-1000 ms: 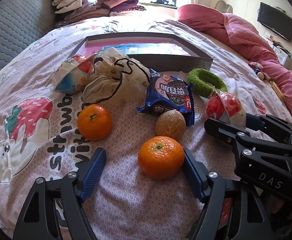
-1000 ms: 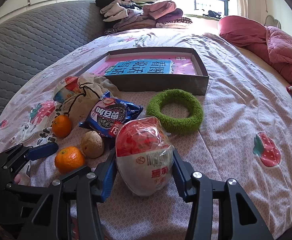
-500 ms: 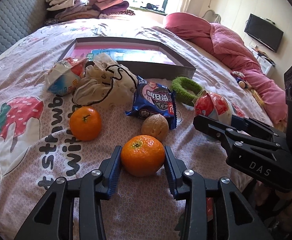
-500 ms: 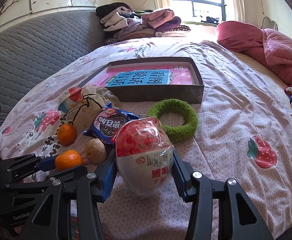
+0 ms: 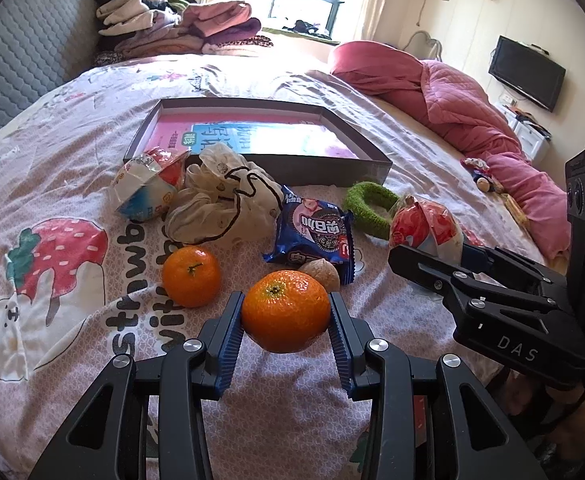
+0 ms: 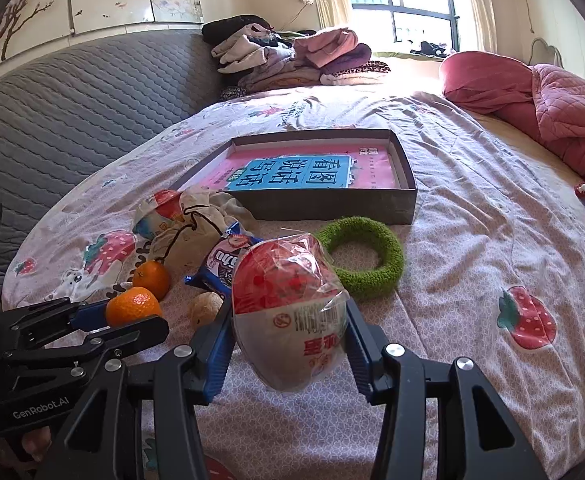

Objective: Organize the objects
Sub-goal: 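Close left gripper on the orange while right gripper closes on the wrapped egg toy, then lift and carry the orange with left gripper while right gripper carries the egg toy to the tray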

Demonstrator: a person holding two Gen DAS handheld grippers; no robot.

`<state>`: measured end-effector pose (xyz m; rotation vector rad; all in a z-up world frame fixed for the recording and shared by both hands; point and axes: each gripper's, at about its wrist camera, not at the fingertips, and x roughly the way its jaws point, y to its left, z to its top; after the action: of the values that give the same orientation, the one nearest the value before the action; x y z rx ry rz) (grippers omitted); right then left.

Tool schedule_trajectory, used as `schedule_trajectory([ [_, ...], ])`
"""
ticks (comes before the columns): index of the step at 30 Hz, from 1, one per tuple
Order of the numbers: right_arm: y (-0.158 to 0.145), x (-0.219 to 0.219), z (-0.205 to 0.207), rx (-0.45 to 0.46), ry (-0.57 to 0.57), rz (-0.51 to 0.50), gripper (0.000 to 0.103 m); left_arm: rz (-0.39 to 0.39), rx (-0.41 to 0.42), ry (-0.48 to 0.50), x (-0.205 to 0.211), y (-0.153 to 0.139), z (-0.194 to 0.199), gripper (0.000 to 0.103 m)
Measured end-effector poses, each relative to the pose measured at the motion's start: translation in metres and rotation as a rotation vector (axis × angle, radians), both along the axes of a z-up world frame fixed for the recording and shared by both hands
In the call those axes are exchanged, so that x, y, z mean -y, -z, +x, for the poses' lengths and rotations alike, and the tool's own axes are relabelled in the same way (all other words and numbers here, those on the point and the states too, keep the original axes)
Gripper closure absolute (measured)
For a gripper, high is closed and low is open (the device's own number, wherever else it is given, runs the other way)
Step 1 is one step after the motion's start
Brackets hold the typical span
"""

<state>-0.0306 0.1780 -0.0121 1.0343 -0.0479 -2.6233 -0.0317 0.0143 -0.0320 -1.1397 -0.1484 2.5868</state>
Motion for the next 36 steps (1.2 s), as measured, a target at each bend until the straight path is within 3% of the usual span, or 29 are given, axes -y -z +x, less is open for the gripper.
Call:
schedule_trajectory([
  [19, -0.009, 0.000, -0.035, 0.005, -0.027, -0.017, 0.052, -0.028, -0.037, -0.044, 0.006, -0.014, -0.049, 0.061],
  [36, -0.022, 0.011, -0.082, -0.040, -0.040, 0.014, 0.052, -0.063, -0.118, -0.010, -0.003, -0.040, -0.098, 0.061],
])
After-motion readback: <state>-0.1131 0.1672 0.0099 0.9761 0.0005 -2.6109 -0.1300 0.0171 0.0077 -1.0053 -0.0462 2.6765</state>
